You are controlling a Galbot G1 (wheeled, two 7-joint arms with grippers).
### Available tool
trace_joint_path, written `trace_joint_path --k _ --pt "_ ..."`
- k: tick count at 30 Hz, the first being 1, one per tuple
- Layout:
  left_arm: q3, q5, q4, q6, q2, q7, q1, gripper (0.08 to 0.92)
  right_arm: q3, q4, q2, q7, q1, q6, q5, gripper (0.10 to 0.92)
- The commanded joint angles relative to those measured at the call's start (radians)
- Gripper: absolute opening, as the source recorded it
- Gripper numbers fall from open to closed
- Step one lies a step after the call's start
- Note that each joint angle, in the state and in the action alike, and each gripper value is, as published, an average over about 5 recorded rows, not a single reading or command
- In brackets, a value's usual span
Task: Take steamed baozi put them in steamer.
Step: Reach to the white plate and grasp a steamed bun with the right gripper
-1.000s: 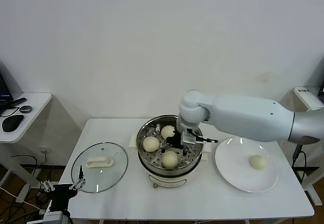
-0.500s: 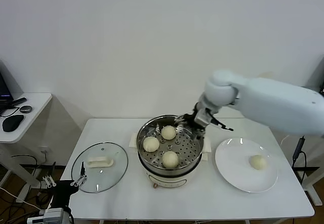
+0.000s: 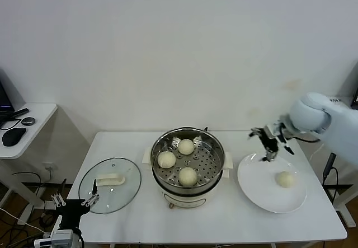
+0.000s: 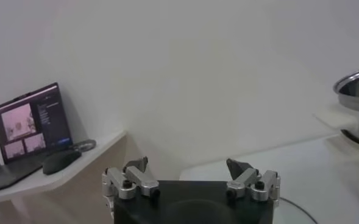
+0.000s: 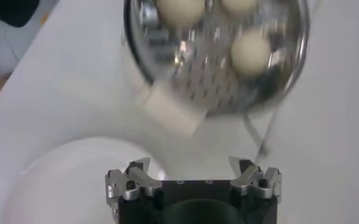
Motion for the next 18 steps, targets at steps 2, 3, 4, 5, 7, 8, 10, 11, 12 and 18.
trace_joint_path --k 2,3,4,5,7,8,10,11,12,18 --pt "0.000 0.001 0.010 -0.002 -0.001 0.000 0.000 0.823 0.296 -0.180 -0.102 0.006 -0.378 0.028 -0.137 0.823" --pt "-0.001 0.001 0.011 -0.002 -0.001 0.000 0.000 0.823 0.312 -0.201 -0.090 0.006 -0.390 0.042 -0.149 0.823" --pt "-0.002 0.001 0.013 -0.002 0.000 0.000 0.000 0.823 0.323 -0.220 -0.080 0.006 -0.400 0.055 -0.159 0.823" --pt "-0.004 0.001 0.015 -0.002 0.000 0.000 0.000 0.823 0.336 -0.242 -0.068 0.005 -0.409 0.065 -0.169 0.823" --pt "-0.007 0.001 0.019 -0.002 -0.001 0.001 -0.002 0.823 0.358 -0.282 -0.045 0.005 -0.426 0.076 -0.193 0.823" --pt "-0.009 0.001 0.022 -0.002 -0.001 0.001 -0.003 0.823 0.369 -0.299 -0.035 0.004 -0.436 0.078 -0.203 0.823" --pt "-0.011 0.001 0.024 -0.001 -0.002 0.002 -0.003 0.823 0.385 -0.329 -0.016 0.003 -0.455 0.080 -0.224 0.823" --pt "-0.011 0.001 0.025 -0.001 -0.003 0.002 -0.002 0.823 0.391 -0.340 -0.009 0.002 -0.464 0.081 -0.232 0.823" --pt "-0.012 0.002 0.025 -0.001 -0.003 0.002 -0.002 0.823 0.397 -0.351 -0.003 0.002 -0.473 0.081 -0.238 0.823" --pt "-0.018 0.001 0.026 -0.001 -0.005 0.002 0.001 0.823 0.426 -0.407 0.044 0.015 -0.514 0.079 -0.258 0.823"
